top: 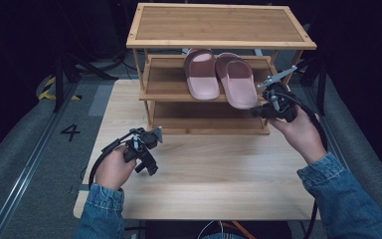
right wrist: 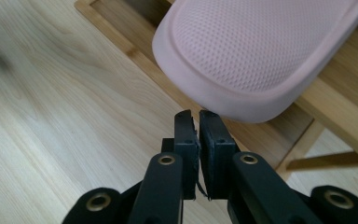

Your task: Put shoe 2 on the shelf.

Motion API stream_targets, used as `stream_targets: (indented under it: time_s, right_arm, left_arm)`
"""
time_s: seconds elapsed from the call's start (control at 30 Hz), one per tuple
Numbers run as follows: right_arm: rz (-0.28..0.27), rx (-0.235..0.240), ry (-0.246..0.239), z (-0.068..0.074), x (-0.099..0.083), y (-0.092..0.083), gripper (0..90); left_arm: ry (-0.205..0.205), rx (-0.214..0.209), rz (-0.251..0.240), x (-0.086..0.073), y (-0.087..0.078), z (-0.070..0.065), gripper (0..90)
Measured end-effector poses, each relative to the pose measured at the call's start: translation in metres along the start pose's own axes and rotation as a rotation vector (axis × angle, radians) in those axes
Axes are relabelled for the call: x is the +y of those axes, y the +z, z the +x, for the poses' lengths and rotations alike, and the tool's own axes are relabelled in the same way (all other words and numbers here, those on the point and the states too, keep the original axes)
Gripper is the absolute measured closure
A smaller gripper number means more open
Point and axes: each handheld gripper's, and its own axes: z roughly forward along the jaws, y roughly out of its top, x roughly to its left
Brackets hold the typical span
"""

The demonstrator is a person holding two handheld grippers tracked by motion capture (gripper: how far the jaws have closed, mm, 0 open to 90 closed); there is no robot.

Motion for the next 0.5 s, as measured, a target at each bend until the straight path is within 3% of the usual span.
stream_targets:
  time_s: [0.4, 0.5]
  right_arm:
    - [0.011, 0.019, 0.007, -0.003, 0.026, 0.024, 86.8]
    - [0.02, 0.026, 0.004, -0.003, 0.032, 0.028, 87.0]
  left_arm:
    - [-0.011, -0.001, -0.003, -0.007, 0.001, 0.001, 17.2]
    - [-0.03, -0.008, 0.003, -0.014, 0.003, 0.001, 17.5]
